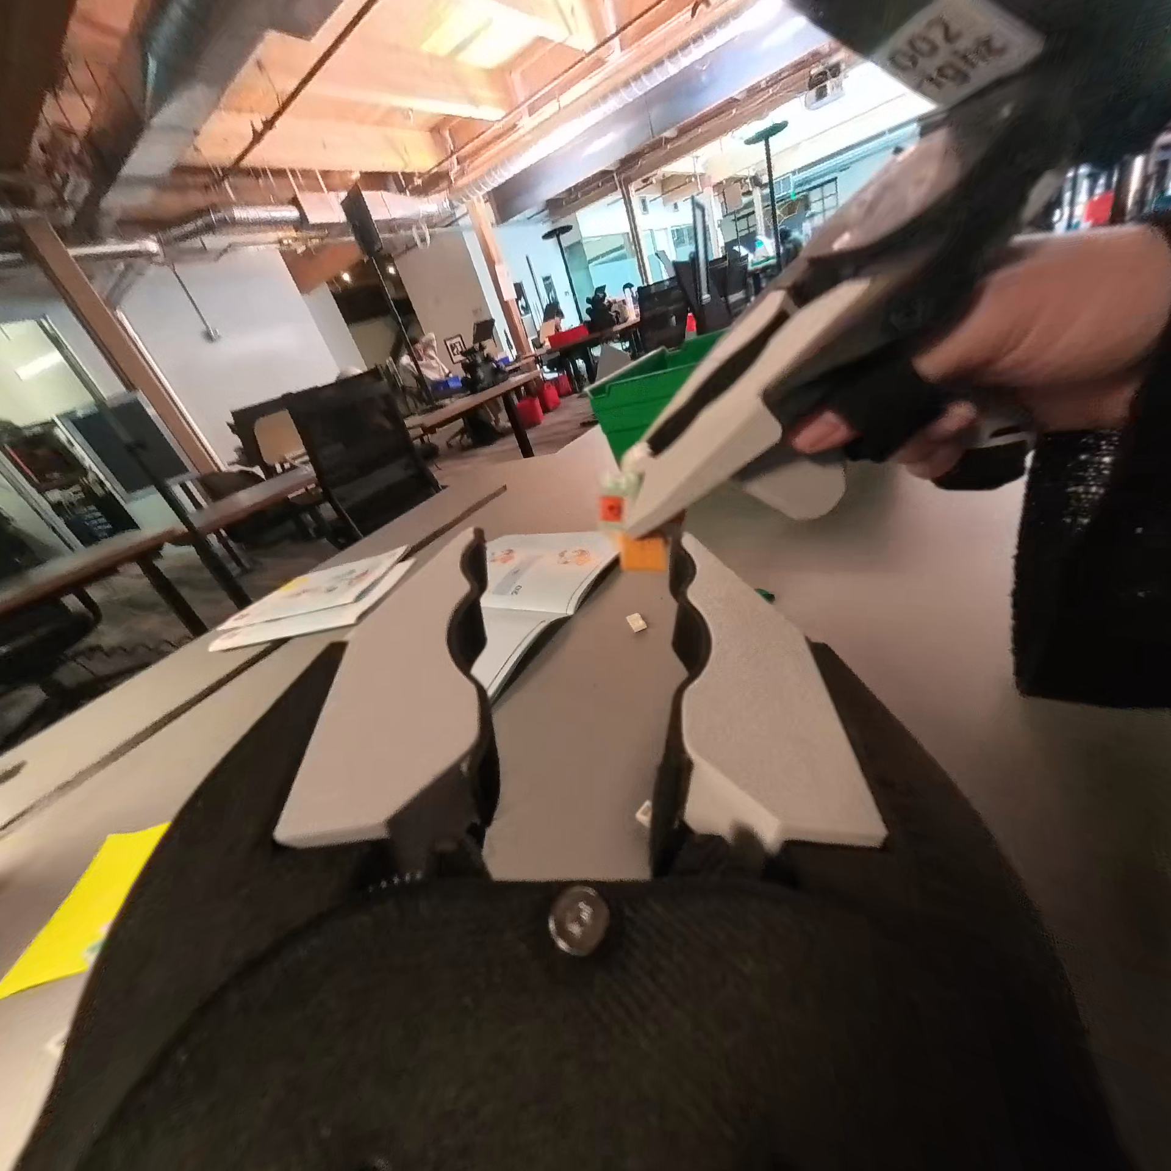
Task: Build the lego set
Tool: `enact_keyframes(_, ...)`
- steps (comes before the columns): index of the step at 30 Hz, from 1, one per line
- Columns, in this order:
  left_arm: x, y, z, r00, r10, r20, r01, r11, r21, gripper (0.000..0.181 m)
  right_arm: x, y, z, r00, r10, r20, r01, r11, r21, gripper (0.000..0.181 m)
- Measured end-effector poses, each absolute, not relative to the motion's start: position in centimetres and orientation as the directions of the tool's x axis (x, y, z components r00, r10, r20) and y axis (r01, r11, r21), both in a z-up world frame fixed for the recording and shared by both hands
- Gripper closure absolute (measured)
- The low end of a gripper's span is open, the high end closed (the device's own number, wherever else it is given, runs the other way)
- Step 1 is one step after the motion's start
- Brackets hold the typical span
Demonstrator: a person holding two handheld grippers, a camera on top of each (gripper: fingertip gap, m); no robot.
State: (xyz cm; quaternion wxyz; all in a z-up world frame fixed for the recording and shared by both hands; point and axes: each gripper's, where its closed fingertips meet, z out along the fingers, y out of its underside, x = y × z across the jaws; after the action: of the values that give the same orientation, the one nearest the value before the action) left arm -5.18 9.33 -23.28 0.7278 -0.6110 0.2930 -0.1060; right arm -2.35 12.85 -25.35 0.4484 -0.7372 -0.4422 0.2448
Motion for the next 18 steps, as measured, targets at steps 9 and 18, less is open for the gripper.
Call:
enact_keyframes(9,-4.4,8.9,-23.3,0.780,-0.553,-0.294,-0.187,0.243,-0.952,0.131,-0.9,13.0,-32.6,0.445,0.887,0.125,0.670,-0.237,-0.703,0.156)
enact_keyframes(18,-5.0,9.2,-23.1,0.796,-0.566,-0.215,-0.114,0.207,-0.972,0.132,-1.7,12.4,-33.0,0.429,0.899,0.087,0.646,-0.238,-0.726,0.144)
